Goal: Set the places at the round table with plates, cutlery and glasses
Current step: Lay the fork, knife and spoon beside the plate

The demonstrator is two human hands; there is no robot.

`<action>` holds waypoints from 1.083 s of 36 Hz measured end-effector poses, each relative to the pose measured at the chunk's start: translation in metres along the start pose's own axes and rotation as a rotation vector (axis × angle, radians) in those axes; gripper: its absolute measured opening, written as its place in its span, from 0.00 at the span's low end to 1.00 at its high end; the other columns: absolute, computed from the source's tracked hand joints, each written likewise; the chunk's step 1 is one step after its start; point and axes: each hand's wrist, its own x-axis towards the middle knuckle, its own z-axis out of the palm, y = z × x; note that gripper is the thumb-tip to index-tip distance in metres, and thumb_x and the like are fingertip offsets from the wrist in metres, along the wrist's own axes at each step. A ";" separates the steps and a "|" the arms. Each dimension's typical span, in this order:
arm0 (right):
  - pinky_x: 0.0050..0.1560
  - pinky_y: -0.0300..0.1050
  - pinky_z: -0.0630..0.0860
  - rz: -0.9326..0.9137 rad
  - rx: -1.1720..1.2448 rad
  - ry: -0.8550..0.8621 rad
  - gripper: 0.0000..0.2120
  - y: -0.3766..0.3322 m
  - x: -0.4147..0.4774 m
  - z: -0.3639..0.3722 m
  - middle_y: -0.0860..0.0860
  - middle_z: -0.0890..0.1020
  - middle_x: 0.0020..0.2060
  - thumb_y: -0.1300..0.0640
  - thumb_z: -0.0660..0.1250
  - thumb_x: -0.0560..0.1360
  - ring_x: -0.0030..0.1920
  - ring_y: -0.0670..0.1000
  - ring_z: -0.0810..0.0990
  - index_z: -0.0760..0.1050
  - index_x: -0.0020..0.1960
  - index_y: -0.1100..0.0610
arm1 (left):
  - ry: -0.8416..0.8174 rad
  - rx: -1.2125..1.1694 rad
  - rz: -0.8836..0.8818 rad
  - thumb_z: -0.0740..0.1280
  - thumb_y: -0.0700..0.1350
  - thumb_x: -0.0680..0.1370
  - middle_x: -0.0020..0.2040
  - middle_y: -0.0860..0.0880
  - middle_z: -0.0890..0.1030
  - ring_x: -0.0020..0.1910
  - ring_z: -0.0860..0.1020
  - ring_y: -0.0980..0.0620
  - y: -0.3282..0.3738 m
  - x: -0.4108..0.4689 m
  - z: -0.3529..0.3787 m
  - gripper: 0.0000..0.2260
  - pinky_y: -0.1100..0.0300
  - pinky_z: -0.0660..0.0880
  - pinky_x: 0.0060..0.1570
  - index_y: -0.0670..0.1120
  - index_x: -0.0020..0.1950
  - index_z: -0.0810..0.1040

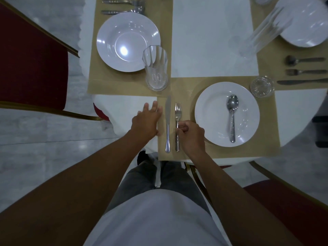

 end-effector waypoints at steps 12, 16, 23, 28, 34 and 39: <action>0.40 0.28 0.73 -0.075 -0.005 0.170 0.07 0.000 -0.004 -0.005 0.46 0.84 0.45 0.56 0.68 0.80 0.40 0.40 0.80 0.82 0.56 0.54 | 0.008 -0.009 -0.001 0.76 0.54 0.71 0.81 0.49 0.46 0.79 0.49 0.42 -0.001 0.000 0.002 0.45 0.42 0.69 0.66 0.51 0.79 0.52; 0.42 0.29 0.77 -0.132 0.068 0.427 0.07 0.007 -0.001 -0.035 0.46 0.83 0.47 0.58 0.67 0.81 0.43 0.42 0.82 0.82 0.57 0.54 | 0.017 -0.012 0.015 0.76 0.55 0.71 0.81 0.49 0.47 0.79 0.49 0.42 -0.003 -0.001 0.002 0.45 0.43 0.68 0.68 0.51 0.79 0.52; 0.49 0.38 0.71 0.093 -0.033 0.553 0.14 0.051 0.020 -0.096 0.51 0.76 0.55 0.56 0.68 0.78 0.49 0.46 0.74 0.77 0.64 0.55 | 0.020 -0.014 0.018 0.76 0.56 0.71 0.81 0.50 0.46 0.79 0.50 0.42 -0.005 0.002 0.005 0.45 0.42 0.69 0.66 0.52 0.79 0.52; 0.52 0.40 0.70 0.175 -0.140 0.373 0.14 0.062 0.031 -0.108 0.54 0.83 0.54 0.52 0.67 0.80 0.49 0.50 0.79 0.80 0.63 0.56 | 0.021 -0.017 0.028 0.76 0.55 0.71 0.81 0.50 0.46 0.79 0.48 0.42 -0.006 0.003 0.007 0.46 0.42 0.67 0.68 0.51 0.79 0.51; 0.49 0.40 0.77 0.238 0.011 0.345 0.11 0.059 0.034 -0.108 0.52 0.86 0.47 0.55 0.69 0.79 0.47 0.52 0.84 0.84 0.57 0.58 | 0.021 -0.017 0.043 0.76 0.55 0.71 0.81 0.49 0.46 0.79 0.48 0.41 -0.007 0.002 0.006 0.45 0.43 0.68 0.69 0.50 0.79 0.52; 0.40 0.30 0.74 0.129 0.091 0.274 0.09 0.040 0.025 -0.095 0.45 0.85 0.45 0.52 0.72 0.78 0.43 0.41 0.81 0.84 0.57 0.53 | 0.015 -0.038 0.043 0.75 0.54 0.72 0.81 0.49 0.45 0.79 0.47 0.42 -0.007 0.001 0.006 0.45 0.42 0.65 0.71 0.50 0.80 0.51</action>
